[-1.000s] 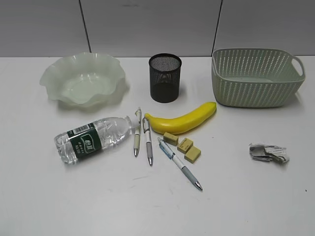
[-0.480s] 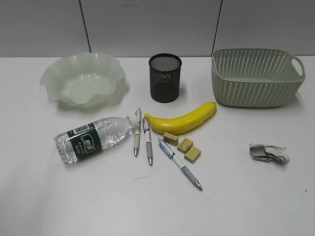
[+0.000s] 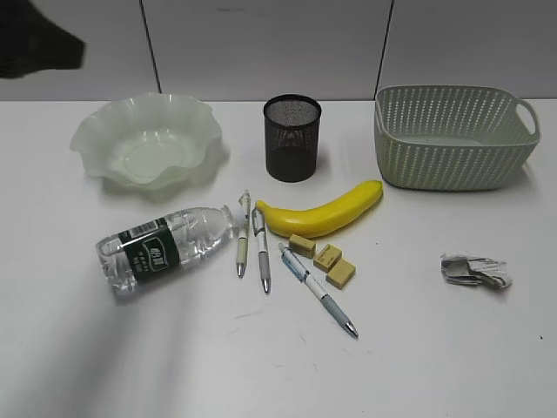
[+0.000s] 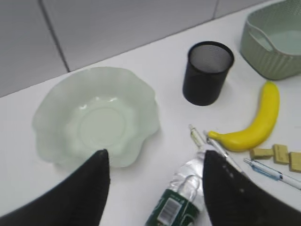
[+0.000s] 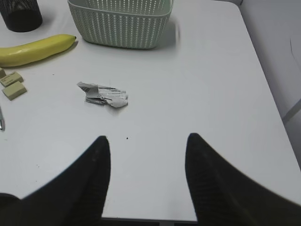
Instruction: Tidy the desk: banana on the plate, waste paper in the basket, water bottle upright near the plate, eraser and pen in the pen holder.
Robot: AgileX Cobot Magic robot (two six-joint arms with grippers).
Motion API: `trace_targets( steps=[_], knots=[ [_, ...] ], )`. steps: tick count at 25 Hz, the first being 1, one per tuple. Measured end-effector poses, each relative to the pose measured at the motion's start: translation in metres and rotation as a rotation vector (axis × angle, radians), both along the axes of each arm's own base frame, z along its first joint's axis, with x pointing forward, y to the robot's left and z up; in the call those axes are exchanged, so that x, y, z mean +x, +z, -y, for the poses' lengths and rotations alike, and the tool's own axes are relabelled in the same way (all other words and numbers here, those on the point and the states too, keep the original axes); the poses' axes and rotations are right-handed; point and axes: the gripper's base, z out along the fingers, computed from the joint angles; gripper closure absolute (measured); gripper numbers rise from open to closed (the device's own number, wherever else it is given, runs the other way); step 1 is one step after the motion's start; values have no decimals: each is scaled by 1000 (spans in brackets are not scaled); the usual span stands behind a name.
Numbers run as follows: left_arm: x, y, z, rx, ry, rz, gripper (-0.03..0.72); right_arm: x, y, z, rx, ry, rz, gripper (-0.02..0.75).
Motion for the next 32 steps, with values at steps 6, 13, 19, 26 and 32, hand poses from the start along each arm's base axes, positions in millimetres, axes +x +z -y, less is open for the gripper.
trace_targets(
  steps=[6,13,19,26,32],
  knots=[
    [46,-28,87,72,-223,-136,221,0,0,0,0,0,0,322],
    [84,-69,165,195,-383,-265,184,0,0,0,0,0,0,322],
    [100,-99,217,348,-487,-249,180,0,0,0,0,0,0,325],
    [99,-140,269,439,-582,-271,180,0,0,0,0,0,0,336],
    [110,-172,288,495,-589,-287,162,0,0,0,0,0,0,337]
  ],
)
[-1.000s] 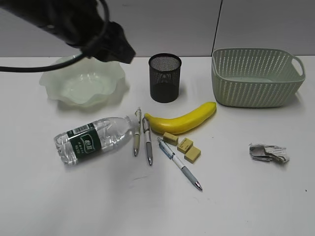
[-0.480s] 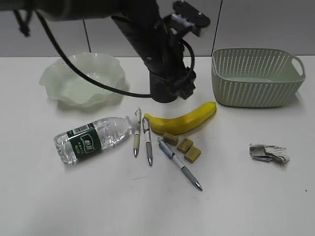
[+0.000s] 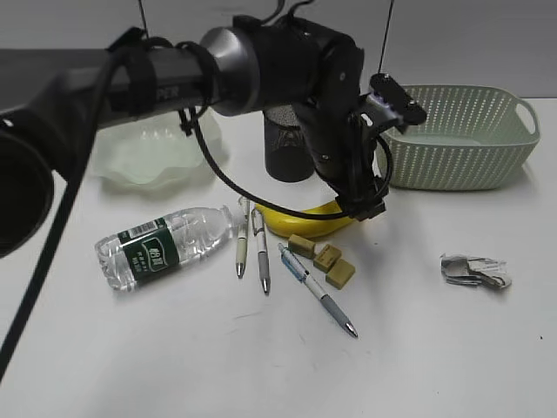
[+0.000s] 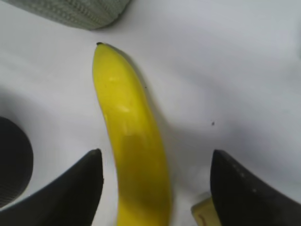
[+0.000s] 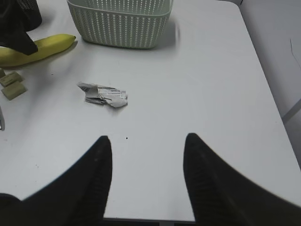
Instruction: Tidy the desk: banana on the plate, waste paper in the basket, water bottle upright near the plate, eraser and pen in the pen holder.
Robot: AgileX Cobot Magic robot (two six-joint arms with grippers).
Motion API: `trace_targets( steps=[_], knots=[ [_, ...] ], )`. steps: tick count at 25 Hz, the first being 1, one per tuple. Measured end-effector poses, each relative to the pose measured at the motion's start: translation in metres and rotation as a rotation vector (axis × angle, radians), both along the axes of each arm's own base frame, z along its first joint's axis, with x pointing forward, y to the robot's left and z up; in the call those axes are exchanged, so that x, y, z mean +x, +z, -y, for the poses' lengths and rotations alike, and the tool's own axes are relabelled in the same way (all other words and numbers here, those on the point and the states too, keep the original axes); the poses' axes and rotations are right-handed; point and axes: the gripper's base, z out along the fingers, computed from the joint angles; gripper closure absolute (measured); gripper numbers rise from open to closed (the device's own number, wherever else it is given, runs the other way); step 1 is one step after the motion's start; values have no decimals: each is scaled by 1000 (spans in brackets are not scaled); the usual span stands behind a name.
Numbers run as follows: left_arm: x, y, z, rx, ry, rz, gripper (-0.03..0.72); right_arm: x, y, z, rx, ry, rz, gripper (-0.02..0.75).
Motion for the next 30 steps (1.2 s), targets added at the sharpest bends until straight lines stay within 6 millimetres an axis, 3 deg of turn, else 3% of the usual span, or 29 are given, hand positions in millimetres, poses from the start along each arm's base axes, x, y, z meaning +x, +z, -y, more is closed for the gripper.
trace_targets(
  steps=[5,14,17,19,20,25,30],
  knots=[
    [9,-19,0,54,31,18,111,0,0,0,0,0,0,340],
    [13,-45,-2,82,49,-21,118,0,0,0,0,0,0,343],
    [13,-49,-3,92,51,-29,179,0,0,0,0,0,0,343],
    [13,-50,-3,96,52,-31,293,0,0,0,0,0,0,343],
    [13,-48,-3,96,53,-31,365,0,0,0,0,0,0,343],
    [16,-23,-1,69,56,-6,353,0,0,0,0,0,0,343],
    [14,29,-3,35,67,21,353,0,0,0,0,0,0,344]
  ],
)
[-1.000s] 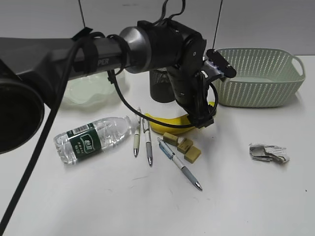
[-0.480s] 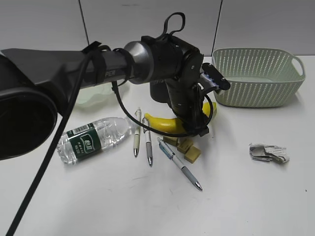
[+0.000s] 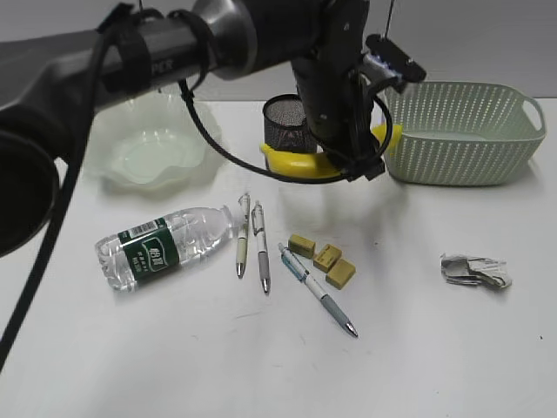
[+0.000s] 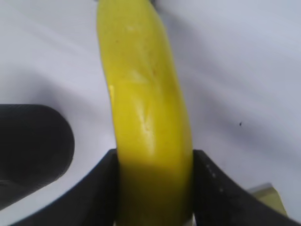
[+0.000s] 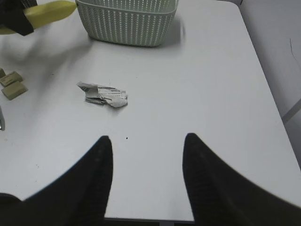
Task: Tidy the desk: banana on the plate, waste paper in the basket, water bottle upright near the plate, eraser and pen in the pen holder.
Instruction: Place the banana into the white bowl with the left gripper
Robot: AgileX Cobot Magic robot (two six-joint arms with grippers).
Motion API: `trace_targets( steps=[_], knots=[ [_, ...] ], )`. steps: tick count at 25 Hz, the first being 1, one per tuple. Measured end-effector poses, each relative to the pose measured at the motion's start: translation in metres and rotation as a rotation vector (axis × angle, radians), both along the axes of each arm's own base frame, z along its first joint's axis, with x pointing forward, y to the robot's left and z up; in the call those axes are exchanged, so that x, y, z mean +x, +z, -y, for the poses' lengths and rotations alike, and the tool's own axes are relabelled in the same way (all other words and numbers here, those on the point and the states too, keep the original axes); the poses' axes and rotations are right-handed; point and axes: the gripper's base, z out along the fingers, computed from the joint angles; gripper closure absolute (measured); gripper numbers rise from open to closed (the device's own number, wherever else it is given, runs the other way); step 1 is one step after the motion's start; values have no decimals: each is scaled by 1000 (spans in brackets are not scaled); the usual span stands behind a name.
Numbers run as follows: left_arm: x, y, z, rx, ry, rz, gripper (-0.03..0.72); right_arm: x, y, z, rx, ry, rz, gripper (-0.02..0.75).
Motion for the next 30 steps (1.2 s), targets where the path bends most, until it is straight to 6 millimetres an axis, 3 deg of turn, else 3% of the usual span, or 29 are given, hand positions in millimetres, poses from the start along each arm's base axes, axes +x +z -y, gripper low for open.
trace_targets(
  steps=[8,11,13,20,24,26,30],
  knots=[
    [-18,97,-25,-19,16,88,353,0,0,0,0,0,0,344],
    [-15,129,-44,-4,52,195,353,0,0,0,0,0,0,344],
    [-6,140,-60,16,97,244,353,0,0,0,0,0,0,344],
    [51,141,-140,40,335,252,353,0,0,0,0,0,0,344],
    [81,131,-188,-26,454,182,353,0,0,0,0,0,0,344],
    [98,114,-211,-67,512,127,353,0,0,0,0,0,0,344],
    [122,73,-235,-106,581,15,353,0,0,0,0,0,0,344]
  ],
)
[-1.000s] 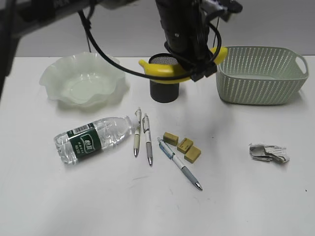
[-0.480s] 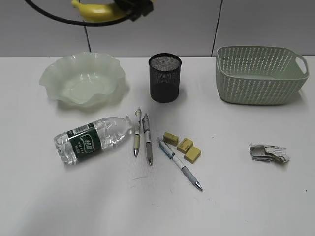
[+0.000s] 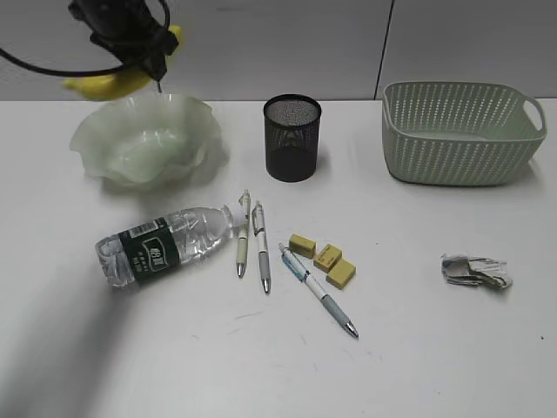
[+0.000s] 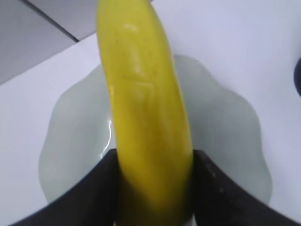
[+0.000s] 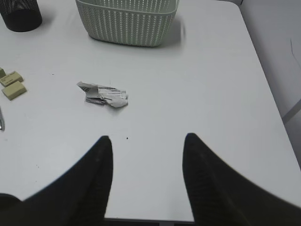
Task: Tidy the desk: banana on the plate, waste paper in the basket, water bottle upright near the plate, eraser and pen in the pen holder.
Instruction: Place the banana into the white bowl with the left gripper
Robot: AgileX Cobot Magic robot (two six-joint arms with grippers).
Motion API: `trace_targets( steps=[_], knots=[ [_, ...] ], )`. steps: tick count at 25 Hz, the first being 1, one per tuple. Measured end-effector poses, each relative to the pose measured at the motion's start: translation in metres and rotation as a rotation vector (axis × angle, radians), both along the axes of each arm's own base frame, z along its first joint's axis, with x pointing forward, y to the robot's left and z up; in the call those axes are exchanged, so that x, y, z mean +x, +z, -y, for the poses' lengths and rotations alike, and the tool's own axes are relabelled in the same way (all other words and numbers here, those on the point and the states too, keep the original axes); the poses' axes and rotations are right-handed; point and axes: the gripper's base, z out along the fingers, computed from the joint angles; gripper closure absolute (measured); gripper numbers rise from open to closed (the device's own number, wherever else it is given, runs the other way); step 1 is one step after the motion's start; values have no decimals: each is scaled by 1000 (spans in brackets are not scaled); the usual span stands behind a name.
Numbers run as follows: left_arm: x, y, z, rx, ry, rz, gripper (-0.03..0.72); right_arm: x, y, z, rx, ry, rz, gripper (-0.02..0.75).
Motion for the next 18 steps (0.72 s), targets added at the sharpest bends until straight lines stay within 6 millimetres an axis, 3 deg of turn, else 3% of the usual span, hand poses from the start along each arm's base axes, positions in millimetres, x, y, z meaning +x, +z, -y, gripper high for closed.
trace_targets(
  steps=[3,9,13,18],
  knots=[
    [10,-33,-4,5,15,-64,353,0,0,0,0,0,0,344],
    [19,-78,0,16,13,-132,353,0,0,0,0,0,0,344],
    [21,-88,1,19,15,-148,333,0,0,0,0,0,0,344],
    [21,-80,1,10,17,-125,261,0,0,0,0,0,0,344]
  ],
)
